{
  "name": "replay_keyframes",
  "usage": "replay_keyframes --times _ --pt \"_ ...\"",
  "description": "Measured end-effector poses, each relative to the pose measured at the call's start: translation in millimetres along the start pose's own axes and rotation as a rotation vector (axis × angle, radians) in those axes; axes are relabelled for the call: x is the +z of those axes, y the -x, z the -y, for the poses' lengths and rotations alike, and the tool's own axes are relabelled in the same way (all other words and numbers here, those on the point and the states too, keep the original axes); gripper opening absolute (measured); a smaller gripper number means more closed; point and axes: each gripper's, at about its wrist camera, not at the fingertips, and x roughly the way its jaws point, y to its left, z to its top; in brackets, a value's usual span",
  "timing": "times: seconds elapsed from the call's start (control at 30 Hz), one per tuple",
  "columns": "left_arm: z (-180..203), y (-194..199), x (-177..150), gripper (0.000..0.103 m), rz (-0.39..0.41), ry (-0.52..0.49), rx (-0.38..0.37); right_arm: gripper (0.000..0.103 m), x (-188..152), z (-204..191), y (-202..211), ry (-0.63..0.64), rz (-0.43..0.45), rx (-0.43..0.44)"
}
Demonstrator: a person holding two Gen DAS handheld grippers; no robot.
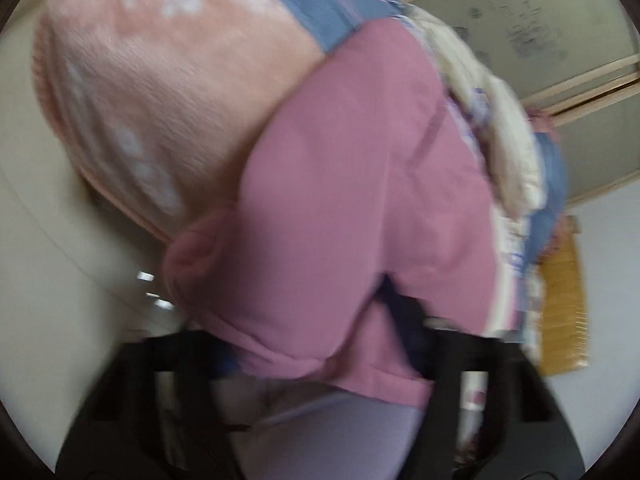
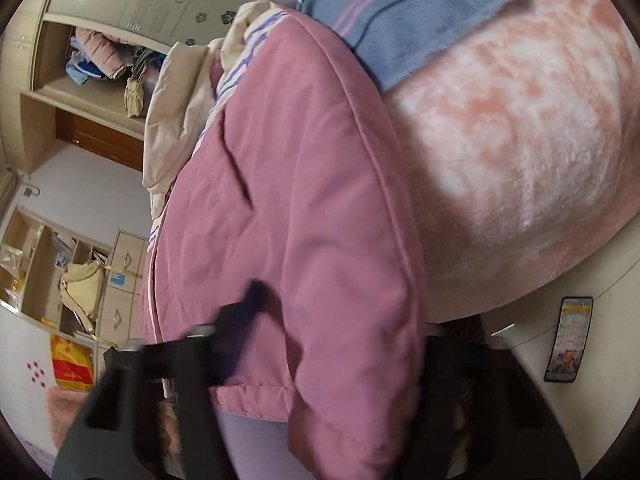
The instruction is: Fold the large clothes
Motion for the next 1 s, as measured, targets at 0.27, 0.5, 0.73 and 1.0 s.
replay_keyframes --times 0.27,0.5,0.73,1.0 --pt "73.9 79.8 22.2 0.005 0.124 -0.168 -0.241 0.008 27.6 -68.5 60.2 0.159 0.116 0.229" --pt "143.3 98.7 97.8 0.005 0.193 -0.245 -0.341 0.008 113.2 -143.7 71.1 0.249 0.215 0.339" --pt "215.0 70.7 200.8 0.006 0.226 -0.289 -0.281 0.008 217.8 -197.9 32.5 0.282 0.271 0.336" --pt "246.6 -49.1 334.9 0.011 0.142 -0.213 -0.141 0.009 343.9 -184.1 -93.9 0.129 0.249 0.196"
